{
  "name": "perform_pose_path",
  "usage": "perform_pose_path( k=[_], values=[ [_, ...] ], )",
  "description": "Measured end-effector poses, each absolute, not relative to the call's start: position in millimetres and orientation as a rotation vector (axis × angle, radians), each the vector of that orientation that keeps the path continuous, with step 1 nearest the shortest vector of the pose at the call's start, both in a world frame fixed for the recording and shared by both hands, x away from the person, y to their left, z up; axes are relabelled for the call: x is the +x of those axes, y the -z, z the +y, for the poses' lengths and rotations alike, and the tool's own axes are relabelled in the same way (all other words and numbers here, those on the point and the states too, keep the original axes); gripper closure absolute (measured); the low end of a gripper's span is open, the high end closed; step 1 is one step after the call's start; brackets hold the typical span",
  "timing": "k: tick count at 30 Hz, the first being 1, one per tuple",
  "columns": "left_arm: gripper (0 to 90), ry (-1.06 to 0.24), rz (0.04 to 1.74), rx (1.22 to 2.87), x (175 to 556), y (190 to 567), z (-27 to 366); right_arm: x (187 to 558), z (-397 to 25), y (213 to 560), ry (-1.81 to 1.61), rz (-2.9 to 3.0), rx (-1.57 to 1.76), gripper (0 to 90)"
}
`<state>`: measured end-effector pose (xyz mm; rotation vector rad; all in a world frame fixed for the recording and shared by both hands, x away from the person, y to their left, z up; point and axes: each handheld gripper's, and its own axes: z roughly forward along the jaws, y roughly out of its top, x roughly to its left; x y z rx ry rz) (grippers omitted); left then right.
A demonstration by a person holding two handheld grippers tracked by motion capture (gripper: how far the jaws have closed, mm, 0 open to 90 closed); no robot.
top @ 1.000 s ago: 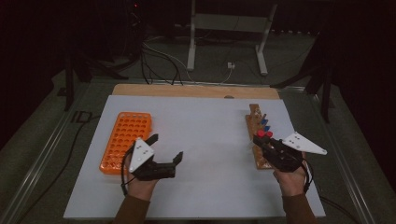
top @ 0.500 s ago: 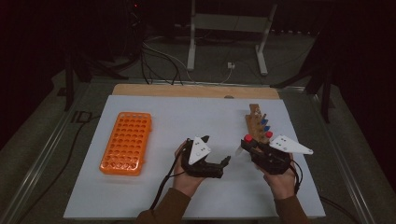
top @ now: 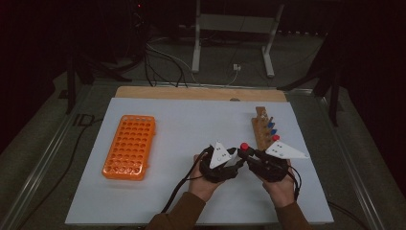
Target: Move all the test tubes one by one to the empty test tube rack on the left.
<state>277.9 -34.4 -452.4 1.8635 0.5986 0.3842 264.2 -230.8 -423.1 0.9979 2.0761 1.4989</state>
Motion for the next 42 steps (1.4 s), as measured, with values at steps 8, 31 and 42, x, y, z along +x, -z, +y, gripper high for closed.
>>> perform_pose_path(
  k=[8,31,42],
  values=[
    [75.2,-0.426,0.573,1.887,276,452,-36,263,-229,423,-1.509,2.086,0.985,71.7],
    [75.4,-0.551,0.78,1.784,302,441,35,266,-273,412,-1.495,1.882,1.121,13.3],
    [75.2,-0.641,0.916,1.717,317,438,98,264,-279,409,-1.465,1.814,1.161,0.1]
  ],
)
